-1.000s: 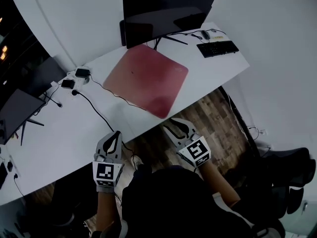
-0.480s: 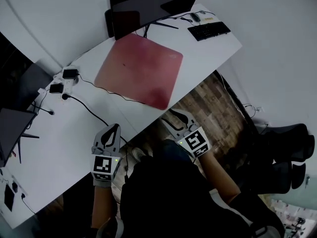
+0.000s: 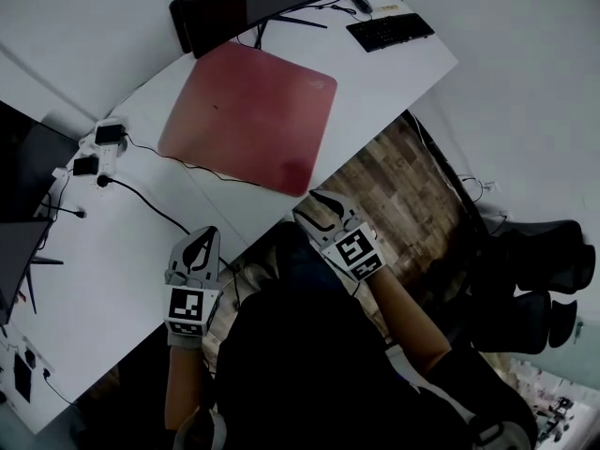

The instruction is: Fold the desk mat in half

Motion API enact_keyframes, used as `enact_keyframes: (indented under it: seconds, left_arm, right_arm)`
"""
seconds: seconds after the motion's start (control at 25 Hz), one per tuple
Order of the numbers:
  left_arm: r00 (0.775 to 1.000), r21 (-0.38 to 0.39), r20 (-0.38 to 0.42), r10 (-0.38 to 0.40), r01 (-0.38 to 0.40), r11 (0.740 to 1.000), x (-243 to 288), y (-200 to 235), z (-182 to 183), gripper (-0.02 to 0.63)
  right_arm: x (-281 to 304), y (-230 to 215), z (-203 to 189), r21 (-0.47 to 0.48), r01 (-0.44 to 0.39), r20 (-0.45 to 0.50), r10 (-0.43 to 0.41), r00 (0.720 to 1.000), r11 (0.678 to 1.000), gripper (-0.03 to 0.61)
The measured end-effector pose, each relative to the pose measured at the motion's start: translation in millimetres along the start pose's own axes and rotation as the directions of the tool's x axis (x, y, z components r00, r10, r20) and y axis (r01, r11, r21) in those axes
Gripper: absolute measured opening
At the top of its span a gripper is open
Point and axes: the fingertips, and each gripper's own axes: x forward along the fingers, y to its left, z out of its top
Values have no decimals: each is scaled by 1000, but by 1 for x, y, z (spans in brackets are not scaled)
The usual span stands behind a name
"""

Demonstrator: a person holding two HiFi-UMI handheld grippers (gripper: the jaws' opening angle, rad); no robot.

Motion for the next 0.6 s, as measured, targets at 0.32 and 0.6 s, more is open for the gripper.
enact_keyframes:
  seconds: [0.32,0.6]
  left_arm:
    - [996,3,-93,17,-16,1000,32,4,-14,5]
    - [985,-17,-166,38,-41,999,52,10,-32,5]
  right_arm:
    - [39,-17,-32,2,-76,-56,76,996,997,202]
    - [77,-26,-63,-50,-137,-126,130,983,989,225]
